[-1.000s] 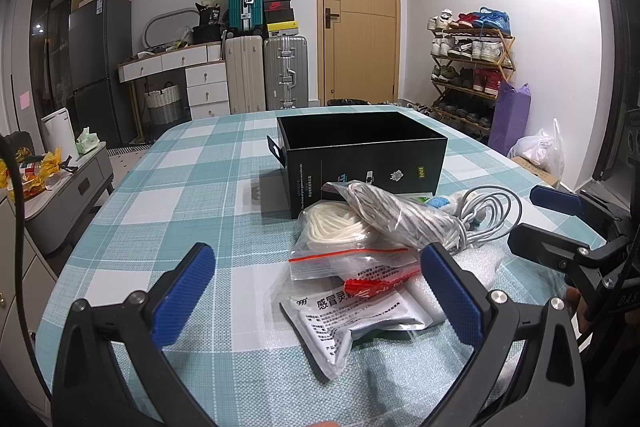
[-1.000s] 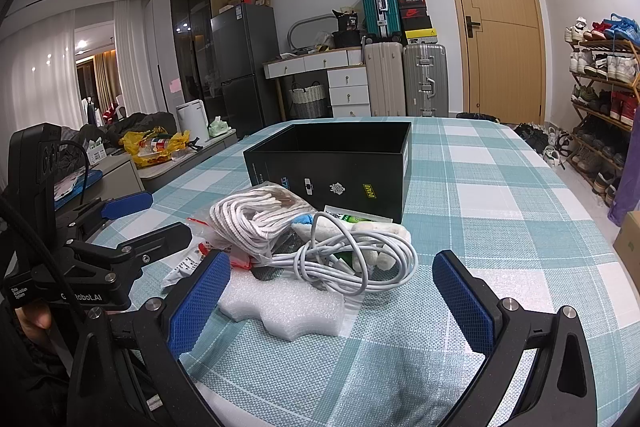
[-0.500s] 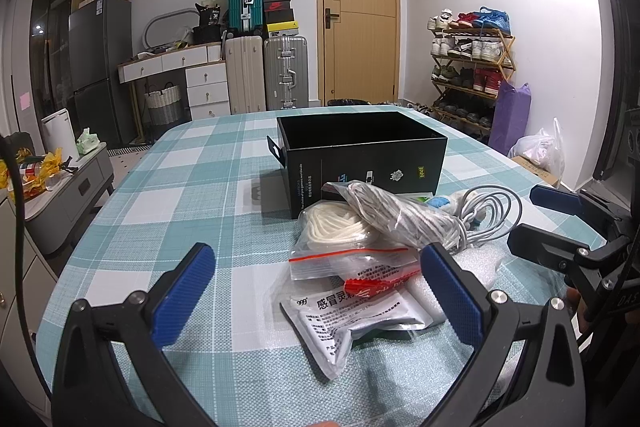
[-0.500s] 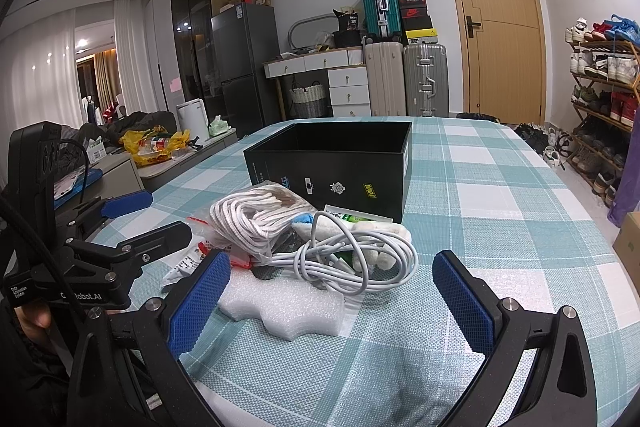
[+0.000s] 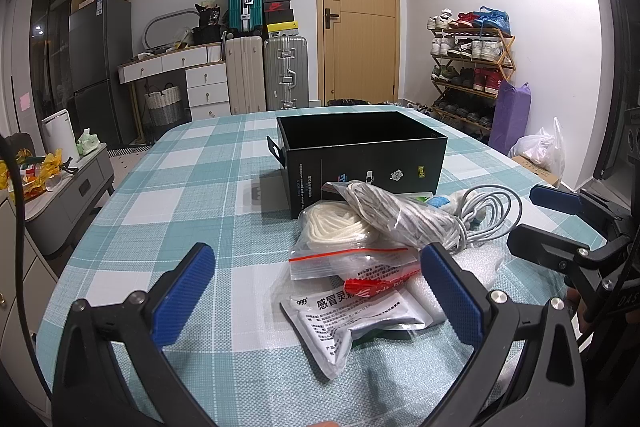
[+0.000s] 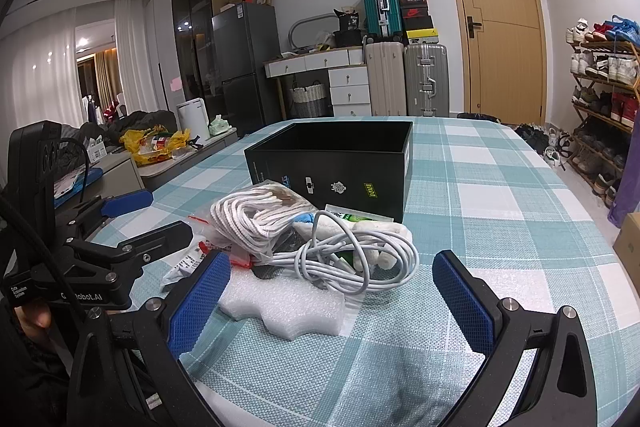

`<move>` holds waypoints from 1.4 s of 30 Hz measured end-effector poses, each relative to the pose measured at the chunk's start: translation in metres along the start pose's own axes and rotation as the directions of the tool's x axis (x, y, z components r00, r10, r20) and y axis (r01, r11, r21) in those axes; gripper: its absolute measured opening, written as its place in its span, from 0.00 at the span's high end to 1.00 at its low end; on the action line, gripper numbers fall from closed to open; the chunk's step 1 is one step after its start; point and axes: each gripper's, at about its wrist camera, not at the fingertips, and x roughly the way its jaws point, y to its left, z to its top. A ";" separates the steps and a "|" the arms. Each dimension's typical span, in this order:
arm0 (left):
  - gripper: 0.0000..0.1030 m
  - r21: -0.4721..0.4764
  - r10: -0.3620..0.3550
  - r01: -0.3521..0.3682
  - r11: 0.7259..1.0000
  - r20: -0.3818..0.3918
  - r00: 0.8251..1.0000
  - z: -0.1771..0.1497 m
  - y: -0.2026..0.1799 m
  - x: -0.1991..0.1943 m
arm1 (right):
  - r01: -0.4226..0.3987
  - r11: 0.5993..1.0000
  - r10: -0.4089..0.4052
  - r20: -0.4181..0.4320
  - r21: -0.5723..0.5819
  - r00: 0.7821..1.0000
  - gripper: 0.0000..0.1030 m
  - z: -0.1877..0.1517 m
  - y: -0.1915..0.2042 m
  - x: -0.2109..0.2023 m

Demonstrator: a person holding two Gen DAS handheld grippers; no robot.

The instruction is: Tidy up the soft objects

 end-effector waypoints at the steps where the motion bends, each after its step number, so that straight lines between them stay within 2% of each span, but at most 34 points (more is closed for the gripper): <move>1: 0.00 0.000 0.000 0.000 1.000 0.000 1.000 0.000 0.000 0.000 | 0.000 1.000 0.000 -0.001 0.000 1.000 0.00 0.000 0.000 0.000; 23: 0.00 -0.004 0.000 0.000 1.000 -0.001 1.000 0.000 0.000 -0.004 | 0.039 0.999 -0.039 -0.011 -0.004 0.999 0.00 0.005 0.001 -0.001; 29: 0.00 -0.011 -0.012 0.012 1.000 -0.009 1.000 0.002 0.003 -0.010 | 0.014 1.000 -0.014 -0.082 -0.002 0.997 0.00 0.005 0.009 0.006; 34: 0.00 -0.023 -0.041 0.040 0.999 -0.045 0.998 -0.004 0.004 -0.005 | -0.015 1.000 0.015 -0.167 -0.002 0.986 0.00 -0.004 0.014 0.021; 39: 0.00 -0.019 -0.055 0.054 0.998 -0.070 0.996 -0.008 0.002 0.001 | -0.020 1.000 0.019 -0.204 -0.001 0.979 0.01 -0.010 0.013 0.027; 42: 0.00 -0.026 -0.062 0.060 0.998 -0.081 0.995 -0.009 0.004 0.004 | -0.018 1.000 0.017 -0.225 -0.002 0.974 0.09 -0.013 0.013 0.031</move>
